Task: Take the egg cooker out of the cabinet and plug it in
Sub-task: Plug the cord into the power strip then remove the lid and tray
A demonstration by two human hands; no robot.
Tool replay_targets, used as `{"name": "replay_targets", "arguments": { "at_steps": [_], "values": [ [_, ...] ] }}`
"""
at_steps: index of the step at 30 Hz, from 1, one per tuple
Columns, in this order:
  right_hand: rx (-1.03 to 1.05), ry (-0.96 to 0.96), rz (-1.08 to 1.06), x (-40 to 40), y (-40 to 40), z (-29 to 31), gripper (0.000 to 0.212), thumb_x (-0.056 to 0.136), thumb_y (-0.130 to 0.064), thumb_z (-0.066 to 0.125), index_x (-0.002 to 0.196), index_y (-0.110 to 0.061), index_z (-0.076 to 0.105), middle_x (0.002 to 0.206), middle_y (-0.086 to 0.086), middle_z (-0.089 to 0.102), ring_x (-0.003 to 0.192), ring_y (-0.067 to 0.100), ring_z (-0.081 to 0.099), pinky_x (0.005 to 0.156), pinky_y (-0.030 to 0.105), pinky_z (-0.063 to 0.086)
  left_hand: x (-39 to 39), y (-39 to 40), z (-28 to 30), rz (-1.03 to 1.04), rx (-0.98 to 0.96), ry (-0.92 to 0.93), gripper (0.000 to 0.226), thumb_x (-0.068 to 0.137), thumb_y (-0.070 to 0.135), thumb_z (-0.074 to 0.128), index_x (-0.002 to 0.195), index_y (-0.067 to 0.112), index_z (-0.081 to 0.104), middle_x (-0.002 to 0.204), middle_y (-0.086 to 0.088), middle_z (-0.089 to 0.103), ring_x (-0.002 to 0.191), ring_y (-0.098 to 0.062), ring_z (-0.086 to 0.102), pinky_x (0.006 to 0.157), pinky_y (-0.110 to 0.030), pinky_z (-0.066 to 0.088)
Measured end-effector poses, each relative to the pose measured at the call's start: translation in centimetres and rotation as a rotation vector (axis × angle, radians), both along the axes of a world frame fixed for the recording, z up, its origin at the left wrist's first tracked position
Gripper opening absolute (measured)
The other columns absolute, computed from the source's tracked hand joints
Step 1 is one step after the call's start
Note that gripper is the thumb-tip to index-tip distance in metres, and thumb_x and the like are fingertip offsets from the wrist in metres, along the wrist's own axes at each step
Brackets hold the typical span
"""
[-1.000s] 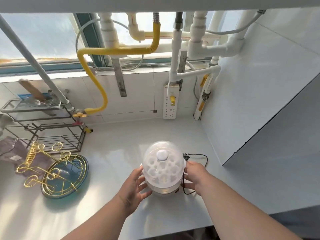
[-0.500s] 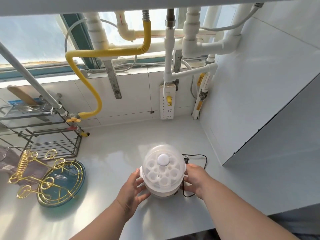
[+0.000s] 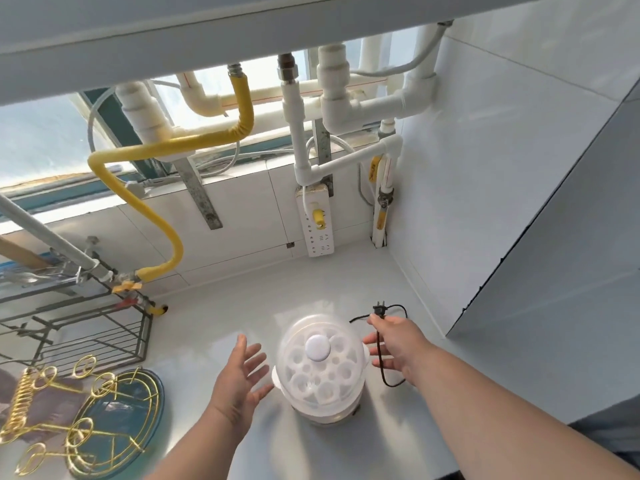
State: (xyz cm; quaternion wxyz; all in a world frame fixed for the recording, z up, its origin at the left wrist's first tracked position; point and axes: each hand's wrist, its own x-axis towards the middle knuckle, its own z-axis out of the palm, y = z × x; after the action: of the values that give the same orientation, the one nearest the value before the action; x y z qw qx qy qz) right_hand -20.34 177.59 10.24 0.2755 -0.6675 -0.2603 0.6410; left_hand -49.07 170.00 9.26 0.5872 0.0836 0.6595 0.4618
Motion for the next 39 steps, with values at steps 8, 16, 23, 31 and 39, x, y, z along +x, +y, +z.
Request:
{"name": "replay_targets", "arguments": {
  "at_steps": [8, 16, 23, 31, 39],
  "values": [
    [0.306, -0.354, 0.303, -0.5, 6.1, 1.5, 0.044, 0.107, -0.036, 0.057, 0.070, -0.014, 0.050, 0.068, 0.006, 0.050, 0.064, 0.025, 0.043, 0.057, 0.033, 0.030, -1.6, 8.3, 3.7, -0.310, 0.112, 0.761, 0.020, 0.098, 0.034, 0.075, 0.107, 0.017, 0.072, 0.111, -0.006, 0.077, 0.102, -0.023, 0.073, 0.090, -0.047, 0.060],
    [0.404, -0.539, 0.378, -2.0, 10.7, 0.1, 0.047, 0.113, -0.031, 0.041, 0.069, -0.016, 0.042, 0.069, 0.003, 0.048, 0.081, 0.032, 0.051, 0.067, 0.034, 0.033, -0.4, 17.1, 7.6, -0.637, 0.361, 1.435, 0.025, 0.092, 0.038, 0.078, 0.111, 0.026, 0.069, 0.103, 0.009, 0.071, 0.093, -0.017, 0.069, 0.083, -0.035, 0.051],
    [0.481, -0.599, 0.390, -3.9, 13.8, -2.0, 0.041, 0.111, -0.040, 0.044, 0.077, -0.016, 0.052, 0.072, 0.005, 0.055, 0.068, 0.027, 0.052, 0.051, 0.032, 0.030, 0.8, 22.9, 8.6, -0.714, 0.636, 1.905, 0.077, 0.087, 0.036, 0.082, 0.151, 0.009, 0.050, 0.143, -0.015, 0.054, 0.134, -0.037, 0.050, 0.113, -0.049, 0.040],
    [0.542, -0.748, 0.516, -5.1, 16.7, -3.3, 0.050, 0.109, -0.052, 0.042, 0.071, -0.021, 0.046, 0.070, 0.003, 0.053, 0.071, 0.030, 0.054, 0.057, 0.035, 0.034, 0.6, 28.2, 8.5, -0.852, 0.862, 2.177, 0.085, 0.086, 0.048, 0.080, 0.155, 0.010, 0.046, 0.149, -0.015, 0.053, 0.133, -0.038, 0.044, 0.107, -0.055, 0.038],
    [0.626, -0.817, 0.450, -7.6, 18.8, -5.2, 0.038, 0.110, -0.048, 0.041, 0.110, -0.018, 0.064, 0.085, 0.006, 0.056, 0.080, 0.032, 0.053, 0.052, 0.032, 0.029, 0.0, 30.4, 7.0, -0.687, 1.006, 2.179, 0.051, 0.091, 0.046, 0.076, 0.128, 0.013, 0.068, 0.130, -0.010, 0.067, 0.115, -0.037, 0.052, 0.092, -0.049, 0.035]
  ]
}}
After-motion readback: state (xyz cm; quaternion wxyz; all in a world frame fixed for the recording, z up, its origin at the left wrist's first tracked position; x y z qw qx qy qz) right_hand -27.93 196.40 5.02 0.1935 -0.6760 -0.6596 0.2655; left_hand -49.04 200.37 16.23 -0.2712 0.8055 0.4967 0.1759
